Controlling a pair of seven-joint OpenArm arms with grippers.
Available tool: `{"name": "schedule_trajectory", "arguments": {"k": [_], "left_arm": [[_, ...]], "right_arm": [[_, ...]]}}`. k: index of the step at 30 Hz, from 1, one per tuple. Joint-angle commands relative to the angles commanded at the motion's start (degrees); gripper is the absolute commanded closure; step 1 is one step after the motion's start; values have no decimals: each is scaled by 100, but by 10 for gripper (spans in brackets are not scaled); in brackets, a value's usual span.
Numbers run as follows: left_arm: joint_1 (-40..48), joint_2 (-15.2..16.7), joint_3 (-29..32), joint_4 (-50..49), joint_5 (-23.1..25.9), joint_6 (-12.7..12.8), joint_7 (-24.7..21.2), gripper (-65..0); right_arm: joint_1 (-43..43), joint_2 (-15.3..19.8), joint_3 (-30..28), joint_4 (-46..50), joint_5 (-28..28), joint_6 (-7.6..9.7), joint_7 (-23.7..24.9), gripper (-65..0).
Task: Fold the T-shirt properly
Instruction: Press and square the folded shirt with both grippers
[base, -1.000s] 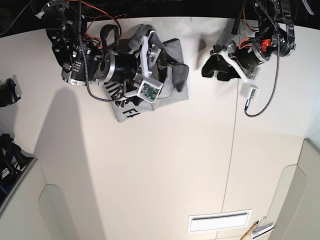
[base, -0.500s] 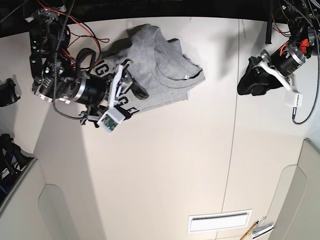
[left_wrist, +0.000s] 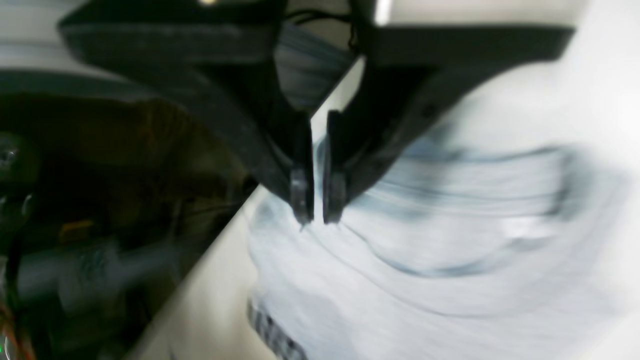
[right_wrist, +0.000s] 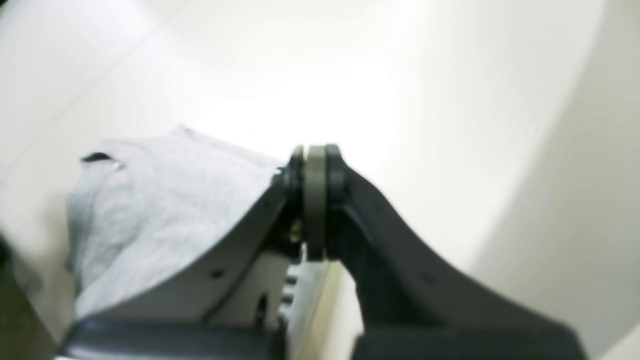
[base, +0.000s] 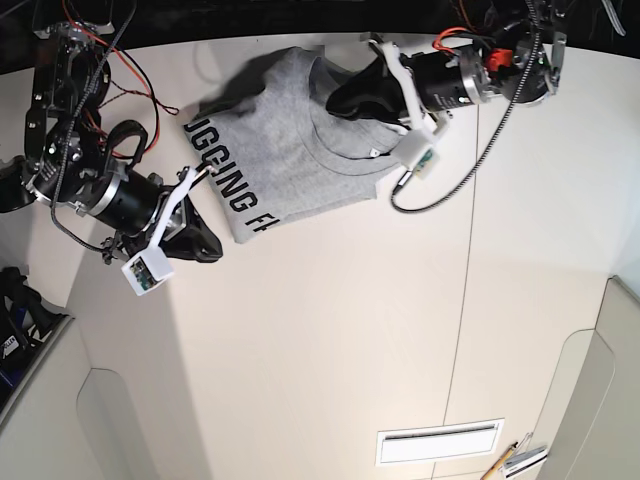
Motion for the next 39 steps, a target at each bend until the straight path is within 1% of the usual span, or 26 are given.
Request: {"name": "schedule_trajectory", "arguments": {"k": [3, 5, 6, 7, 8, 9, 11, 14, 17, 19, 21, 24, 26, 28, 32, 36, 39], "left_arm": [[-2, 2, 868, 0, 1113, 0, -640, -39], [0, 2, 1237, -2, 1705, 0, -820, -39], [0, 2, 1373, -7, 1888, 0, -861, -39], [-2, 7, 1482, -22, 2041, 58, -903, -39], [-2, 48, 1552, -50, 2194, 128, -957, -39], [-2, 103, 1569, -109, 2328, 191, -1012, -39], [-13, 225, 1569, -343, 2518, 189, -1141, -39], [-107, 372, 1569, -876, 2664, 189, -1189, -39], [-313, 358, 1537, -1335, 2745, 196, -1169, -39], [-415, 330, 1440, -1447, 2789, 205, -1073, -39], [-463, 234, 1307, -1469, 2785, 205, -1062, -39], [-476, 76, 1056, -1469, 2789, 205, -1051, -39], [-481, 9, 817, -1469, 2789, 205, -1056, -39], [-514, -7, 509, -1469, 2787, 205, -1056, -39], [-734, -11, -55, -1475, 2780, 205, -1060, -39], [-1071, -20, -330, -1506, 2780, 205, -1064, -39], [-1355, -17, -337, -1661, 2780, 205, -1106, -39]], "right_arm": [[470, 0, -20, -866, 66, 2, 179, 0], [789, 0, -83, -1445, 291, 7, 201, 0], [935, -2, -162, -1700, 393, 15, 201, 0], [1078, -2, -286, -1947, 439, 83, 203, 0], [1224, -7, -463, -2181, 431, 107, 212, 0], [1366, -28, -669, -2409, 407, 107, 223, 0], [1648, -136, -1117, -2872, 354, 107, 278, 0], [1941, -380, -1755, -3530, -96, 107, 533, 0], [2041, -544, -2149, -4037, -490, 107, 726, 0], [2035, -555, -2234, -4157, -557, 107, 730, 0], [2011, -538, -2234, -4162, -557, 107, 682, 0], [2006, -525, -2234, -4159, -494, 107, 330, 0], [1985, -439, -2234, -4151, -234, 109, 122, 0], [1878, -240, -2234, -4041, 9, 109, 122, 0], [1502, 144, -2234, -3534, 247, 109, 11, 0], [898, 420, -2184, -2745, 498, 107, -199, 0], [380, 481, -2079, -2227, 518, 107, -197, 0]]}}
